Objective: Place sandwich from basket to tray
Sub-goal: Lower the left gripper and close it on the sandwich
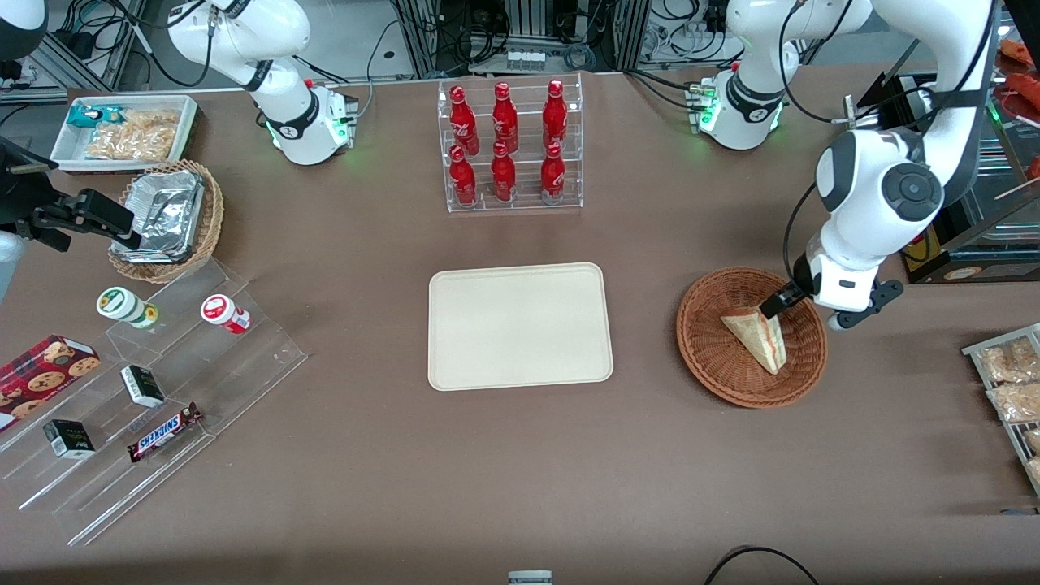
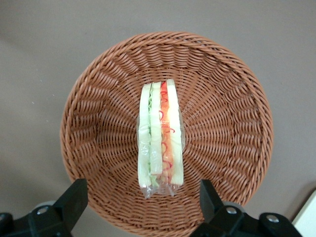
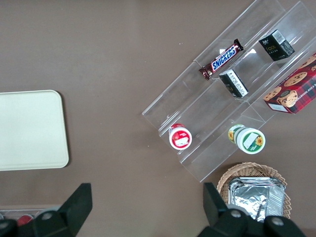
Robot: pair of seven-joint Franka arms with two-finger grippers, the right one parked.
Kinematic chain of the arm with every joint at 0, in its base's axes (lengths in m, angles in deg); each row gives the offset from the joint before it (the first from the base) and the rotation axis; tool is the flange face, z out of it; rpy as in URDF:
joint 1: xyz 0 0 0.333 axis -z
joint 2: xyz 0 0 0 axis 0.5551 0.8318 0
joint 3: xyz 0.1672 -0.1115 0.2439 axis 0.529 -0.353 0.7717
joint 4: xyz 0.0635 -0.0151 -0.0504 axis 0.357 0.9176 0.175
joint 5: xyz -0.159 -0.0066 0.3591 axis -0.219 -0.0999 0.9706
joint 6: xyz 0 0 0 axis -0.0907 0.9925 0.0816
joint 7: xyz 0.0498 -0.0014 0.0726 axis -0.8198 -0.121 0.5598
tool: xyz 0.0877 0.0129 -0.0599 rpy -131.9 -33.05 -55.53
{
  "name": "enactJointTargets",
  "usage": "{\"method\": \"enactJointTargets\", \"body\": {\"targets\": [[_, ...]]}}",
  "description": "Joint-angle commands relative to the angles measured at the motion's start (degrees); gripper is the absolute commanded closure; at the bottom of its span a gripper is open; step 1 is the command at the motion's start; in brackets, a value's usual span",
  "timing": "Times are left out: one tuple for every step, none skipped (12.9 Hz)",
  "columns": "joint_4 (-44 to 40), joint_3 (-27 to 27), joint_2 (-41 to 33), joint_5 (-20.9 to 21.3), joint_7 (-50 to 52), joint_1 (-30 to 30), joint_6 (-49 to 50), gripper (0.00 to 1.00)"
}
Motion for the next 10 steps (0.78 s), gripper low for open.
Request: {"method": "enactJointTargets", "body": {"targets": [[0.50, -0.51, 2.69, 0.45, 7.32, 0.27, -4.02, 0.00], [0.33, -0.60, 3.92, 0.45, 9.52, 0.27, -4.56, 0.00], [0.33, -1.12, 5.41, 0.45, 9.71, 0.27, -5.61, 0.00], [0.33, -1.30, 6.64, 0.45, 9.71, 0.27, -7.10, 0.00], [0.24, -1.39, 7.70, 0.45, 9.71, 0.27, -8.16, 0.00], [0.07, -1.30, 8.58, 0.45, 9.71, 0.18, -8.25, 0.00], [0.06, -1.30, 9.03, 0.45, 9.71, 0.18, -8.25, 0.00], [0.06, -1.30, 9.38, 0.45, 9.63, 0.18, -8.17, 0.07], [-0.02, -1.30, 9.38, 0.45, 9.37, 0.18, -7.73, 0.39], [-0.02, -1.30, 9.30, 0.45, 9.10, 0.18, -7.55, 0.76]]}}
